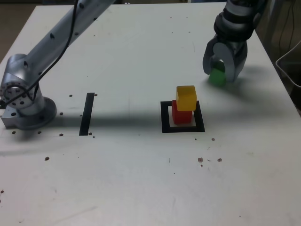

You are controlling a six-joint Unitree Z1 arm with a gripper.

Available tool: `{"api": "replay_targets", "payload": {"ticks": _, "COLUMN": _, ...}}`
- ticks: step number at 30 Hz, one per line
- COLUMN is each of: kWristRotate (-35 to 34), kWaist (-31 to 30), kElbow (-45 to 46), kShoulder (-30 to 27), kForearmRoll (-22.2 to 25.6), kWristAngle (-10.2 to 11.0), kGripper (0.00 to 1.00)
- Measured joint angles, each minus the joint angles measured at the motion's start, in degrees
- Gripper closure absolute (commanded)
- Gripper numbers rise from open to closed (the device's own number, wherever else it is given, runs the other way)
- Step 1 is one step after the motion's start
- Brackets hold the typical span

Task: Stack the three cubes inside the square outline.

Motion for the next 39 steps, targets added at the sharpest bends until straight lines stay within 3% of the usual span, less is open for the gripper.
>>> {"api": "replay_targets", "payload": {"ticks": 10, "kWristRotate": -4.3, "kWaist": -0.6, "kElbow": 1.9, "kShoulder": -8.7, "kForearmRoll": 2.5, "kWristAngle": -1.4, "kGripper": 0.83}}
{"api": "replay_targets", "payload": {"ticks": 14, "kWristRotate": -9.2, "kWaist": -1.2, "kElbow": 4.2, "kShoulder": -11.9, "kForearmRoll": 4.7, "kWristAngle": -1.2, "kGripper": 0.83}}
{"api": "replay_targets", "payload": {"ticks": 25, "kWristRotate": -25.2, "kWaist": -4.8, "kElbow": 14.5, "kShoulder": -21.1, "kForearmRoll": 5.1, "kWristAngle": -2.0, "kGripper": 0.83}}
{"api": "replay_targets", "payload": {"ticks": 32, "kWristRotate": -31.9, "kWaist": -6.5, "kElbow": 20.0, "kShoulder": -23.1, "kForearmRoll": 4.9, "kWristAngle": -3.4, "kGripper": 0.83}}
{"api": "replay_targets", "payload": {"ticks": 39, "kWristRotate": -34.2, "kWaist": -7.7, "kElbow": 23.0, "kShoulder": -23.6, "kForearmRoll": 3.9, "kWristAngle": -5.0, "kGripper": 0.83}}
